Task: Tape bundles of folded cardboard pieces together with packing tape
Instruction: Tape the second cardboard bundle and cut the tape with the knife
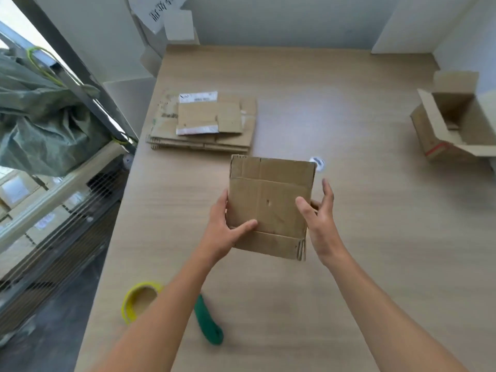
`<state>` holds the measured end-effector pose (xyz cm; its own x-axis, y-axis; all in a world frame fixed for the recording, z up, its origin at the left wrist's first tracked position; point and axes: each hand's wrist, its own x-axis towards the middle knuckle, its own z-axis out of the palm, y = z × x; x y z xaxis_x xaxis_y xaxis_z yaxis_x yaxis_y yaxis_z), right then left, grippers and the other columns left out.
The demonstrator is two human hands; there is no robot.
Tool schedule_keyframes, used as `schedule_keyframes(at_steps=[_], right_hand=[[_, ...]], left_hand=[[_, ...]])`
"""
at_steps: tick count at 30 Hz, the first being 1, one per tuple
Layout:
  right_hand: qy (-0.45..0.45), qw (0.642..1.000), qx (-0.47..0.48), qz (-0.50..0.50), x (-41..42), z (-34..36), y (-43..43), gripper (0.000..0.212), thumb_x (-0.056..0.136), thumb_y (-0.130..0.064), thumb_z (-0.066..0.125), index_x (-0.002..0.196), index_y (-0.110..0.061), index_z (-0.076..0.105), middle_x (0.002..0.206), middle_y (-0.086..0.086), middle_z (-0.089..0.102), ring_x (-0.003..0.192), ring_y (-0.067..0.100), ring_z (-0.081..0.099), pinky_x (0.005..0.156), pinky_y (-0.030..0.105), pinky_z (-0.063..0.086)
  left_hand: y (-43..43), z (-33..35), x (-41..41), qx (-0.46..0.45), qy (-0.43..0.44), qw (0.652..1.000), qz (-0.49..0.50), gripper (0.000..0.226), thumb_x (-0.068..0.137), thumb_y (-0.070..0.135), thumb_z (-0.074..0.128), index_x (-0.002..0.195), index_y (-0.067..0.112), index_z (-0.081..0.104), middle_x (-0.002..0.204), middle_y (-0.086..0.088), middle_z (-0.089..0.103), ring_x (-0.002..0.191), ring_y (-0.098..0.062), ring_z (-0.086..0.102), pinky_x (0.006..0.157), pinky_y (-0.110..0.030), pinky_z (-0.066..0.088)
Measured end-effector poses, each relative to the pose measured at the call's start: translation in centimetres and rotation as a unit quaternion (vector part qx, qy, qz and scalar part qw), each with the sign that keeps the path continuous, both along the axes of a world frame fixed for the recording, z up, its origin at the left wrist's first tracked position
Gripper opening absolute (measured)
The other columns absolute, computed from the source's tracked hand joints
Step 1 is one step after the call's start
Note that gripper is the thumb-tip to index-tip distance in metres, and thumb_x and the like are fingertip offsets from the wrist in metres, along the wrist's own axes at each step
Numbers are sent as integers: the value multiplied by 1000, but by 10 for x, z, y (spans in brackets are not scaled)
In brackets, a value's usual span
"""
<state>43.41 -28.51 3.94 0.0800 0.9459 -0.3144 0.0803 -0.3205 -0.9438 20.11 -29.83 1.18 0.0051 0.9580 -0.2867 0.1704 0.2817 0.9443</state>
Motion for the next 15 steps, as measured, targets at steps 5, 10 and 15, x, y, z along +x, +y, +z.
schedule_keyframes(at_steps=[5,10,15], right_hand=[[-20,999,33,36,76,-6,-105,101,96,-23,68,151,-64,-7,136,-16,53,125,5,60,108,38,49],[-15,994,55,96,128,-12,-164,90,92,-19,66,159,-40,11,161,-4,33,144,15,41,118,52,38],[4,992,85,92,143,-16,-194,77,92,-51,68,150,-42,20,155,0,39,140,21,47,114,47,44]], left_hand=[[-84,0,68,-138,-128,982,-13,61,82,70,59,136,42,49,140,10,58,122,-9,60,103,-38,49],[-108,8,98,-239,-235,941,47,43,91,62,51,101,21,62,106,-3,66,91,-17,67,88,-43,55],[-134,11,108,-260,-187,946,-42,86,68,33,84,140,42,39,138,4,56,123,-25,59,100,-57,50]])
